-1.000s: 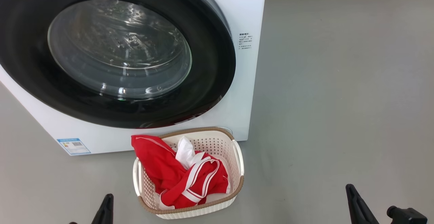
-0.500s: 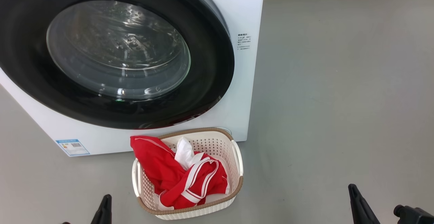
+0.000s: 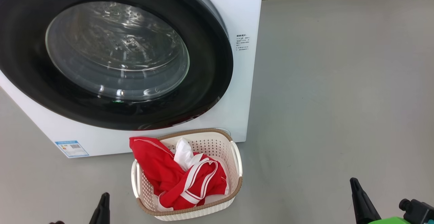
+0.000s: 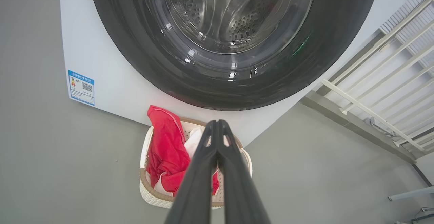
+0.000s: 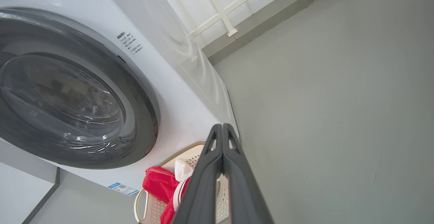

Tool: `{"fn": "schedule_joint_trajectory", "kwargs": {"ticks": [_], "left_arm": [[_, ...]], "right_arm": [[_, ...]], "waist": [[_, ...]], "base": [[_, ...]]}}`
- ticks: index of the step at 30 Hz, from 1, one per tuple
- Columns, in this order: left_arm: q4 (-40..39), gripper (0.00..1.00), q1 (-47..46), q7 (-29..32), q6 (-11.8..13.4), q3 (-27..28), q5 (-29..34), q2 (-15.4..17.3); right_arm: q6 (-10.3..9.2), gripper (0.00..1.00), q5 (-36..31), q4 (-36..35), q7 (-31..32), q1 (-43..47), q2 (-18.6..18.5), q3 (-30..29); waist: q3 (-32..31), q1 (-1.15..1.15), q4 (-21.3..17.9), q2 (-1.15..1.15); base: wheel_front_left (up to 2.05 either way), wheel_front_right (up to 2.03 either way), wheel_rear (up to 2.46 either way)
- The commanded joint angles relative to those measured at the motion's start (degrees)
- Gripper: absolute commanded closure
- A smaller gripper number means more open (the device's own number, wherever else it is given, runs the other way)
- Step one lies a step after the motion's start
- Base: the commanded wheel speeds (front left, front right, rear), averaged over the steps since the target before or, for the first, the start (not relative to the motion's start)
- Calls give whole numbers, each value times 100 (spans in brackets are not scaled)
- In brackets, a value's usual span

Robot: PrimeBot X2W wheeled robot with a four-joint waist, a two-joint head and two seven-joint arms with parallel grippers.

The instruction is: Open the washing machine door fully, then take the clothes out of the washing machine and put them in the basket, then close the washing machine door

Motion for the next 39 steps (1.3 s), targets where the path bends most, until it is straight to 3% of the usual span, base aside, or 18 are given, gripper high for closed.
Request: {"fn": "schedule_joint_trajectory", "kwargs": {"ticks": [1, 39], "left_arm": [[-144, 100, -261, 52, -12, 110, -181, 51], [-175, 100, -529, 662, -23, 275, -2377, -45]], "right_arm": [[-2, 100, 218, -147, 40, -227, -105, 1], [-4, 100, 2360, -183, 636, -655, -184, -52]], "waist": [[-2, -1, -3, 0], [-54, -1, -71, 0]], "base": [[0, 0, 0], [0, 0, 0]]}}
